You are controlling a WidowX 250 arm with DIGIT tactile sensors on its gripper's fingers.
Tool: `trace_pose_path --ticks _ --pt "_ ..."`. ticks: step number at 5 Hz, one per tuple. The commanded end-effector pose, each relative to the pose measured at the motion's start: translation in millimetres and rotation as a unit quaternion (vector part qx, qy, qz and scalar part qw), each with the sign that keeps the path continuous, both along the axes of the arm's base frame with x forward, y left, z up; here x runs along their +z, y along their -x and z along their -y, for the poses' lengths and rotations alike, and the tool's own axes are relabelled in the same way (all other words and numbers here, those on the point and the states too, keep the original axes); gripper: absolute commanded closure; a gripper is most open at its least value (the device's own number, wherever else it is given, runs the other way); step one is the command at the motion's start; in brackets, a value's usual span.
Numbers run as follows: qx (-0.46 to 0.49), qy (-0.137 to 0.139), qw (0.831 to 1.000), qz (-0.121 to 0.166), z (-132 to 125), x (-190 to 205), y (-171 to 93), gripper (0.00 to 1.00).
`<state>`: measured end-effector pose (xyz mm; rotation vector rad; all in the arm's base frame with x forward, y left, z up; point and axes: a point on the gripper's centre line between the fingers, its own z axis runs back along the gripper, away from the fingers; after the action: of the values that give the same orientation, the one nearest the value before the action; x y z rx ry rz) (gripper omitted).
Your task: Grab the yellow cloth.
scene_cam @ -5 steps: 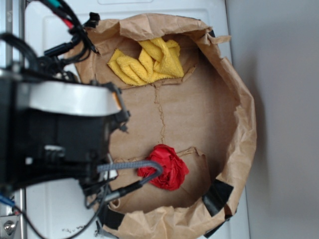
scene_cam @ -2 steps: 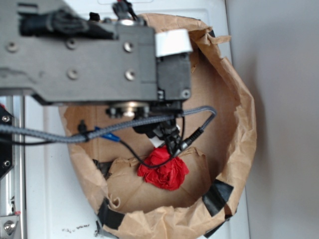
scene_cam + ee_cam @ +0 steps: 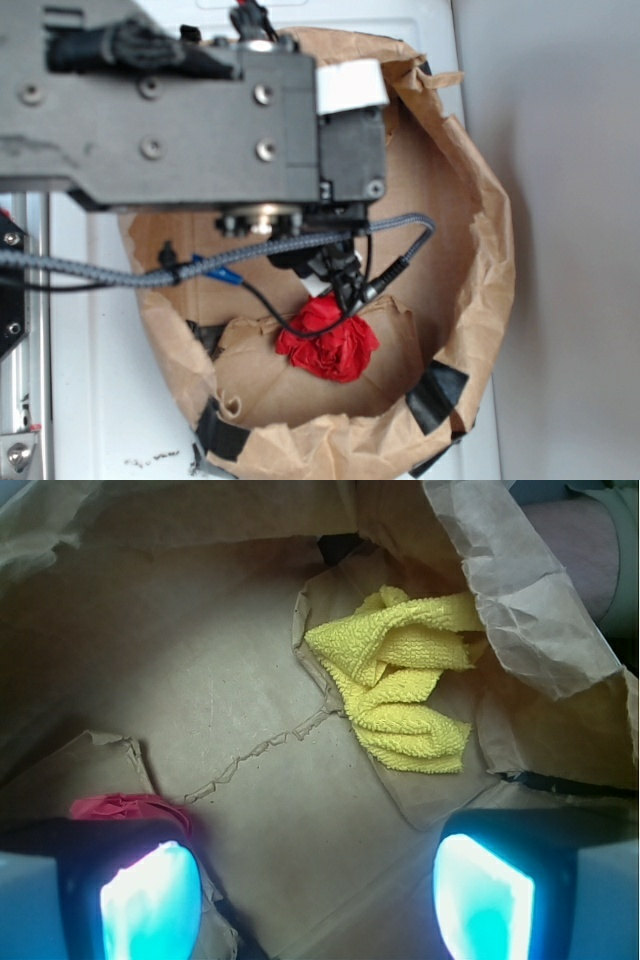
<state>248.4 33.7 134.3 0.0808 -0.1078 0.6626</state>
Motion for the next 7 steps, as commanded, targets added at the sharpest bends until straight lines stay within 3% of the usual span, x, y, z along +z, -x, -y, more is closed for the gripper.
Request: trace_pose_path --ticks 1,3,4,5,6,7 --pt "0.036 -0.011 0.999 0.024 -9 11 3 0.0" --pt "0.162 -0.011 0.986 0.026 -5 0 6 0.0" --pt "0.236 -0.015 0.97 0.053 -15 -19 -10 0.0" --pt "0.287 -0.031 0.956 0.053 -24 -36 -29 0.0" --pt "0.307 -0.049 0.949 0.048 -35 -51 -51 0.0" --pt "0.307 -0.049 0.949 0.049 -40 -49 -55 0.0"
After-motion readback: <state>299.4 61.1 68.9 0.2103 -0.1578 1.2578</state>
